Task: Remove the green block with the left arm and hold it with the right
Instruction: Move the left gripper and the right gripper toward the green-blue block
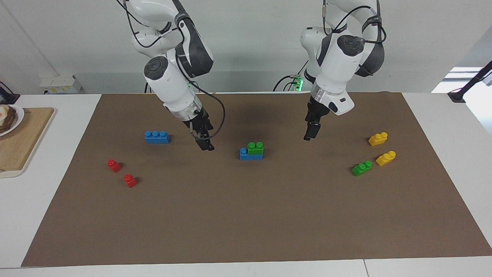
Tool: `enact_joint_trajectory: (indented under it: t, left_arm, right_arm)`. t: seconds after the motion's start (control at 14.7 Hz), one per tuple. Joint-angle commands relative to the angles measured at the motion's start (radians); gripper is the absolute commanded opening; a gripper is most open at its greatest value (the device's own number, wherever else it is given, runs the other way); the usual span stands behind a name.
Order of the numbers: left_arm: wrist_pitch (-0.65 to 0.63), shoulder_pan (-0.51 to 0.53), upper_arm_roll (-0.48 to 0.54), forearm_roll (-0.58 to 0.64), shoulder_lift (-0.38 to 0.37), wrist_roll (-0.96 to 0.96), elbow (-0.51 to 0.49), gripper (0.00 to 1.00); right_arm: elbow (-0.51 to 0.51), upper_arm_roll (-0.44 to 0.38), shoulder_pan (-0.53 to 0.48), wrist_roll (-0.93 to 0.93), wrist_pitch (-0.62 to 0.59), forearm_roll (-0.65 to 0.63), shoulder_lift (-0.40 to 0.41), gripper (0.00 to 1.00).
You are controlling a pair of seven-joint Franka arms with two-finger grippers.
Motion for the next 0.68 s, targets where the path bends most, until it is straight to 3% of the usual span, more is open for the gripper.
enact_joint_trajectory:
  t: [0.0, 0.34, 0.61]
  left_arm:
    - [-0.005, -0.019, 0.014, 0.006, 0.03, -0.038, 0.031, 1.0]
    - [0.004, -0.026, 0.013, 0.009, 0.038, -0.042, 0.023, 1.0]
    - [0.045, -0.092, 0.014, 0.011, 0.104, -0.175, 0.028, 1.0]
  right_arm:
    - [-0.016, 0.0, 0.03, 0.006, 0.041, 0.036, 0.025, 0.97]
    - [-0.065, 0.0, 0.112, 0.049, 0.148, 0.107, 0.041, 0.97]
    - [-0.085, 0.0, 0.152, 0.051, 0.216, 0.129, 0.064, 0.97]
